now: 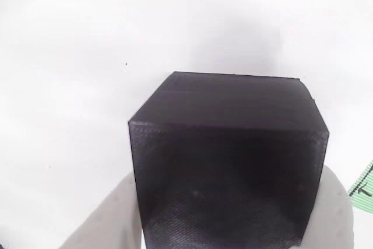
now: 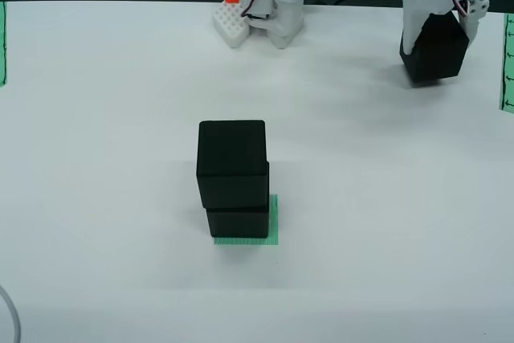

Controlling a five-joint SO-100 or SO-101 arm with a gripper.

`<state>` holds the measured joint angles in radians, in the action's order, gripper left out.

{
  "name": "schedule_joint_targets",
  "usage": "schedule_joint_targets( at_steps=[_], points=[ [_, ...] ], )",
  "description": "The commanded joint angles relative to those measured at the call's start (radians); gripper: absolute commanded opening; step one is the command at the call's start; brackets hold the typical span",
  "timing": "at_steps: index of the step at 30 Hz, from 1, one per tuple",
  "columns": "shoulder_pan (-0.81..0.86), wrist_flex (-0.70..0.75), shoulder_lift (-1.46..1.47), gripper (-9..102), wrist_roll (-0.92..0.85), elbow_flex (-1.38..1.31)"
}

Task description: Stack 3 Blocks on the chosen place.

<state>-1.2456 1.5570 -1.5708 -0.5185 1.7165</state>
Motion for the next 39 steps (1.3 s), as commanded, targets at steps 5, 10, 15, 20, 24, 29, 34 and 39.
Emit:
schedule_joint_targets(
  at_steps=[5,10,15,20,24,29,34,39],
  points=[
    [0.078,0.014,-0.140,21,0.006,0.011],
    [0.167,0.014,-0.201,21,0.014,0.000],
    [0.287,0.014,-0.267,21,0.023,-0.021],
    [0.416,0.014,-0.298,21,0.060,-0.057],
    [0.529,0.014,-0.299,21,0.115,-0.123],
    [0.658,0.015,-0.304,21,0.153,-0.192],
    [0.753,0.014,-0.345,21,0.163,-0.210],
    [0.811,0.012,-0.440,21,0.164,-0.230]
  ],
)
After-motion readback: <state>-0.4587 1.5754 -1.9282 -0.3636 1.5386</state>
